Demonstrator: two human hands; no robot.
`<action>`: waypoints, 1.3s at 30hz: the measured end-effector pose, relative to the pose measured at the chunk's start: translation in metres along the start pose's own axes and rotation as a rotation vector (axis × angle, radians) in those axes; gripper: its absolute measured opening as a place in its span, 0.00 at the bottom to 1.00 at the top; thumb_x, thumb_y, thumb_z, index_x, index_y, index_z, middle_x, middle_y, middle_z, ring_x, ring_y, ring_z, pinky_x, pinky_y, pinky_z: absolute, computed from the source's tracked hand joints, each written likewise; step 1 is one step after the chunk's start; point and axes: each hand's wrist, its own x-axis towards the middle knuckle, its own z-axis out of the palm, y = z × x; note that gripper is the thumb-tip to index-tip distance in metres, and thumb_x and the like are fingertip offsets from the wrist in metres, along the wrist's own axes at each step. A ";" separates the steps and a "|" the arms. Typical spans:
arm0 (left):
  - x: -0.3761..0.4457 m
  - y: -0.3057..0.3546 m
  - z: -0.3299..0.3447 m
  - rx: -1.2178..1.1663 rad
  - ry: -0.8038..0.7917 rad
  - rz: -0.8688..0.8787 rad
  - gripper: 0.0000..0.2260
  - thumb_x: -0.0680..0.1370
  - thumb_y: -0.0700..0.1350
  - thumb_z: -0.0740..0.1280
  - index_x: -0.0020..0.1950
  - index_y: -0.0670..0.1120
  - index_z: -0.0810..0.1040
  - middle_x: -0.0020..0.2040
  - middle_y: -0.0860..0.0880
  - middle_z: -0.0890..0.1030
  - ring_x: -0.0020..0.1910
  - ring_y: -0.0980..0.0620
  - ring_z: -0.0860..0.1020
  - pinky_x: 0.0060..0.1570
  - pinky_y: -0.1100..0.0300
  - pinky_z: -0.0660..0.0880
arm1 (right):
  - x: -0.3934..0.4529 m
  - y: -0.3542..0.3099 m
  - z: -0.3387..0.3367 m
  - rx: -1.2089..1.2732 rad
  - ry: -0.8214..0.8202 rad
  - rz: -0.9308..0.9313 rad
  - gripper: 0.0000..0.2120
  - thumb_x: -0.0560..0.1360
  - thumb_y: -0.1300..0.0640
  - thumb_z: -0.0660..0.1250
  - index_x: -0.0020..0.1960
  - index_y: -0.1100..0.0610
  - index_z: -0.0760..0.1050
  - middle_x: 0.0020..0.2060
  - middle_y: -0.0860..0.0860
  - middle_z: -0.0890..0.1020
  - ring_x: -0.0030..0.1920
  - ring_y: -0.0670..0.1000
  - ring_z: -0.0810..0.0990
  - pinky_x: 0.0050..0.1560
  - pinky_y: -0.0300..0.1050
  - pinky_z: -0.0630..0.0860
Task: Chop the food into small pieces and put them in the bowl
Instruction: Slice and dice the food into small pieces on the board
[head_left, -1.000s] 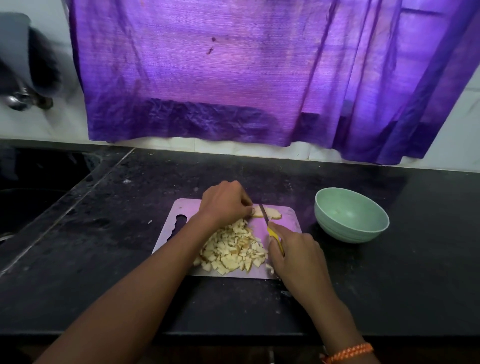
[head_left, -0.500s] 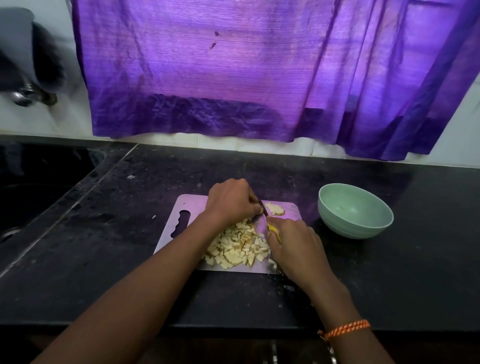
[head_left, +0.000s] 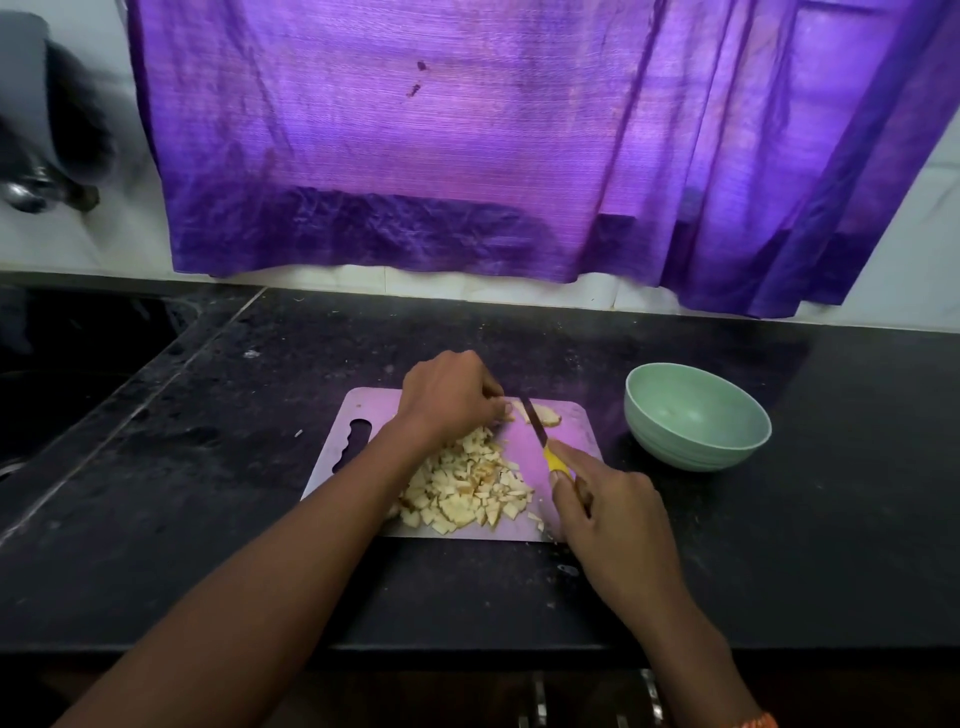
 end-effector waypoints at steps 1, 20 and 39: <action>0.001 -0.002 -0.003 -0.024 0.013 -0.022 0.06 0.79 0.56 0.74 0.51 0.58 0.90 0.47 0.61 0.88 0.44 0.57 0.83 0.36 0.60 0.74 | 0.003 -0.001 0.001 -0.003 0.017 -0.003 0.19 0.82 0.51 0.63 0.72 0.46 0.76 0.28 0.45 0.70 0.33 0.52 0.74 0.36 0.50 0.73; 0.001 -0.004 -0.001 0.006 -0.034 -0.009 0.09 0.75 0.61 0.77 0.51 0.60 0.90 0.44 0.59 0.87 0.39 0.59 0.80 0.34 0.61 0.74 | 0.036 -0.013 0.016 -0.273 -0.202 -0.047 0.19 0.85 0.50 0.54 0.75 0.46 0.69 0.50 0.52 0.83 0.47 0.54 0.80 0.45 0.51 0.76; -0.001 -0.001 -0.004 0.047 -0.016 -0.011 0.12 0.75 0.63 0.77 0.51 0.57 0.90 0.43 0.59 0.87 0.38 0.59 0.80 0.34 0.61 0.75 | -0.007 0.000 -0.003 -0.012 -0.066 -0.033 0.19 0.83 0.49 0.61 0.74 0.45 0.74 0.35 0.48 0.80 0.37 0.53 0.79 0.40 0.52 0.78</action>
